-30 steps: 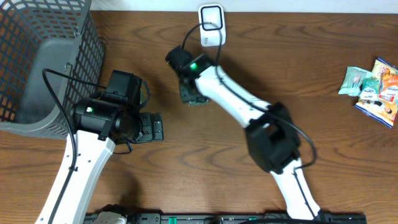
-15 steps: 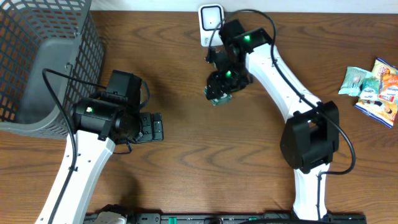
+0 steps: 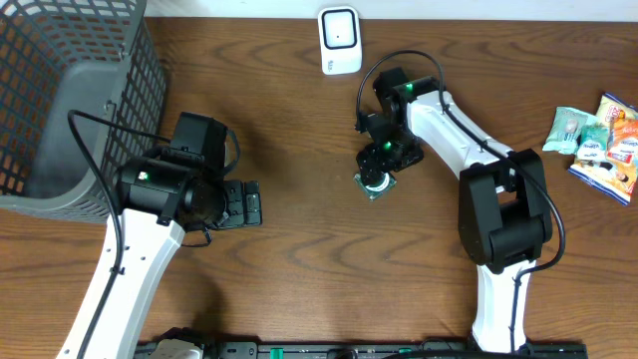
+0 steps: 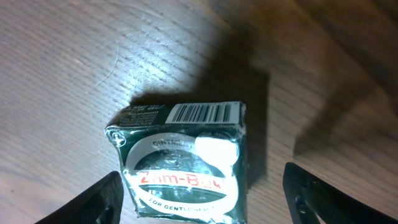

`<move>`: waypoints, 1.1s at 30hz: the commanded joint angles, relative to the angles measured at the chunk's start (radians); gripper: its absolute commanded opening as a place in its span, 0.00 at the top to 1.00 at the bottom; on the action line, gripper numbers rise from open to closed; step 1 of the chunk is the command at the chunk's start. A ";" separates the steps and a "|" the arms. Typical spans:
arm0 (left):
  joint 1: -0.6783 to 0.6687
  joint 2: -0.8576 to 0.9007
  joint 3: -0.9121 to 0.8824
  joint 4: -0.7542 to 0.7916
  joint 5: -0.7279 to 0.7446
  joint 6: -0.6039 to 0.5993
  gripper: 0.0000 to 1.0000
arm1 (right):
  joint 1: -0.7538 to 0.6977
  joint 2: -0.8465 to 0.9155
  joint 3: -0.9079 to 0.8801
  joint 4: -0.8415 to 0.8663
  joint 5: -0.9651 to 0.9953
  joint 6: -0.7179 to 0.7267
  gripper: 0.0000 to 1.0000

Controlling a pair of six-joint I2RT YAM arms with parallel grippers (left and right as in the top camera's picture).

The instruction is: Scan the item barcode

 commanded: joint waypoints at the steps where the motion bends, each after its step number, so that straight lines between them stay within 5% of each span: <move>1: 0.003 0.002 0.001 -0.003 0.009 -0.008 0.02 | 0.000 -0.001 0.060 -0.030 0.081 0.106 0.20; 8: 0.004 0.002 0.001 -0.002 0.009 -0.008 0.02 | 0.006 -0.001 0.239 -0.197 0.003 0.454 0.17; 10: 0.004 0.002 0.001 -0.003 0.009 -0.008 0.02 | 0.006 -0.001 0.245 -0.216 -0.090 0.512 0.01; 22: 0.004 0.002 0.001 -0.003 0.009 -0.008 0.02 | 0.064 0.000 0.165 -0.160 -0.196 0.609 0.01; 33: 0.004 0.002 0.001 -0.002 0.009 -0.008 0.02 | 0.056 0.000 0.164 -0.122 0.003 1.122 0.01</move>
